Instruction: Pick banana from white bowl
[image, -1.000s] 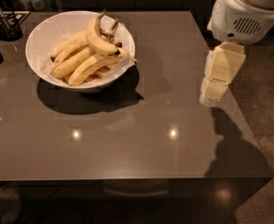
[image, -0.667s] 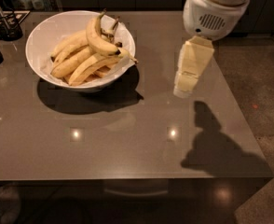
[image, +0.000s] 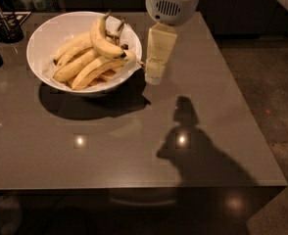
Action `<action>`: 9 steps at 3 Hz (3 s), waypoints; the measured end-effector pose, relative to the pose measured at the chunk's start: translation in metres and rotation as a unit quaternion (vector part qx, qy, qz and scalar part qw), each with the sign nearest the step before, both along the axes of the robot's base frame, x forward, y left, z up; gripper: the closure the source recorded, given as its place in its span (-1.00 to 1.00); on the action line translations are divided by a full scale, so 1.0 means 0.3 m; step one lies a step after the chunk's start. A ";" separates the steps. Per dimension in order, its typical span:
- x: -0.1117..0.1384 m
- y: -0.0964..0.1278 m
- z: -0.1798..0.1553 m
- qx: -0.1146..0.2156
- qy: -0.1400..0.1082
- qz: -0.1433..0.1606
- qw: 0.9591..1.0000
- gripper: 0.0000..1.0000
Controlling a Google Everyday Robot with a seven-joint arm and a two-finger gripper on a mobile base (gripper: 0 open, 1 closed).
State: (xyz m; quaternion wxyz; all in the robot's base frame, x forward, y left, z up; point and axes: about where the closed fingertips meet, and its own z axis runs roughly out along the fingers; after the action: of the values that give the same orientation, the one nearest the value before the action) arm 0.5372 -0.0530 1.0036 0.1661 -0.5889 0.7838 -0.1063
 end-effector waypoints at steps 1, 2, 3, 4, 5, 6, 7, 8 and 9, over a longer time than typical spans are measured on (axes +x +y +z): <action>0.034 0.106 -0.003 0.032 0.005 0.027 0.999 -1.00; 0.105 0.214 -0.008 0.057 0.016 0.054 0.997 -1.00; 0.165 0.285 -0.030 0.079 0.039 0.063 0.994 -1.00; 0.216 0.317 -0.052 0.092 0.056 0.056 0.993 -0.86; 0.263 0.330 -0.068 0.099 0.067 0.039 0.992 -0.80; 0.296 0.353 -0.072 0.101 0.072 0.030 0.992 -0.70; 0.325 0.382 -0.077 0.100 0.079 0.024 0.992 -0.41; 0.335 0.424 -0.080 0.098 0.085 0.027 0.991 -0.30; 0.337 0.464 -0.083 0.099 0.091 0.038 0.990 -0.32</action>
Offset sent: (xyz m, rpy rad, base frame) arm 0.0553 0.1011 -0.0017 0.1691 0.0774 0.1699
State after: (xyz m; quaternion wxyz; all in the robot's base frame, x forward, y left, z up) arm 0.6384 0.0863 0.9787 0.1557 -0.6058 0.7796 0.0320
